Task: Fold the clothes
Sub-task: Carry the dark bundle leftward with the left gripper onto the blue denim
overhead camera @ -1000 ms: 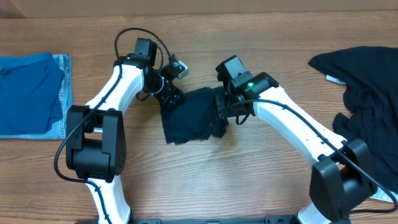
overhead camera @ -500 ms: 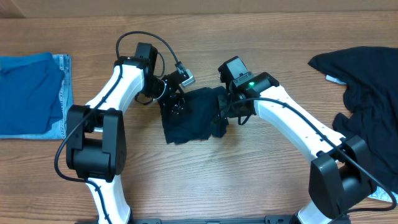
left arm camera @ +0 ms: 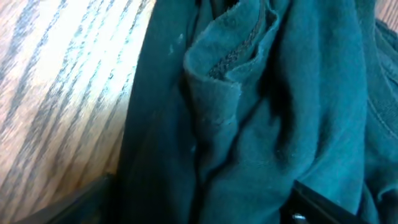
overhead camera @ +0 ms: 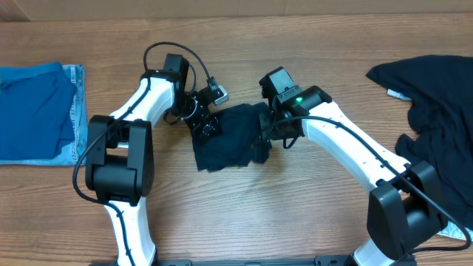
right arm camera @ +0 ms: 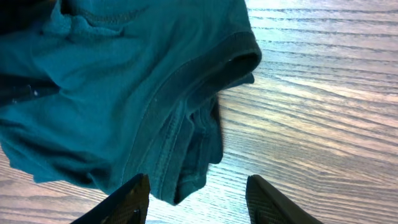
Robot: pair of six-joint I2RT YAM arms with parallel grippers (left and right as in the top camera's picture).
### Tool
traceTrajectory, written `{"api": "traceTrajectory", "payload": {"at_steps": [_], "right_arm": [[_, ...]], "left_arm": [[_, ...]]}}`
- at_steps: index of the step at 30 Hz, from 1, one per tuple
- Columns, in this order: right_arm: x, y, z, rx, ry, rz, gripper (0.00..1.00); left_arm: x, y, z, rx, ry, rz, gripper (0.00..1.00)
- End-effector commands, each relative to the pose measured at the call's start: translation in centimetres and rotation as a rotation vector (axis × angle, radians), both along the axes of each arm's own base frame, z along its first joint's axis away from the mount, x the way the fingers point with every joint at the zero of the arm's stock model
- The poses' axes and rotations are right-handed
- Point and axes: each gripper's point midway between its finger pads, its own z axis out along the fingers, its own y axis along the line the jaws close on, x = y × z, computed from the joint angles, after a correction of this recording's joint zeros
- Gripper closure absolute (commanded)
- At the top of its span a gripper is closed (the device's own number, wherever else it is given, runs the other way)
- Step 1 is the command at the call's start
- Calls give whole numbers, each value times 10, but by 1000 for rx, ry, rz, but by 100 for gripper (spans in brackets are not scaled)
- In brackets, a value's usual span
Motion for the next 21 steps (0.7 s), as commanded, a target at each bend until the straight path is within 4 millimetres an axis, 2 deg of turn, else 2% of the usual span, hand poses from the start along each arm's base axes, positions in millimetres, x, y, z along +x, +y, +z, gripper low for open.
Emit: {"api": "traceTrajectory", "payload": {"at_steps": [1, 4, 6, 8, 11, 13, 15, 19, 21], "right_arm": [[0, -1, -1, 1, 0, -3, 46], [0, -1, -1, 1, -1, -3, 46], [0, -1, -1, 1, 0, -3, 46], [0, -1, -1, -1, 3, -3, 46], [-1, -1, -1, -1, 3, -3, 46], [0, -1, -1, -1, 3, -3, 46], [0, -1, -1, -1, 3, -3, 46], [0, -1, -1, -1, 3, -3, 46], [-1, -2, -1, -2, 4, -3, 46]], "left_arm": [[-27, -4, -38, 8, 157, 2, 40], [-24, -4, -34, 1, 179, 45, 84], [-17, 3, -29, 5, 207, 119, 91], [-9, 17, -23, 22, 236, 206, 95], [8, 52, -19, 95, 287, 421, 96], [25, 100, -13, 140, 359, 717, 96], [27, 119, -9, 133, 390, 806, 96], [30, 140, 1, 129, 387, 858, 96], [35, 154, 16, 176, 319, 881, 96]]}}
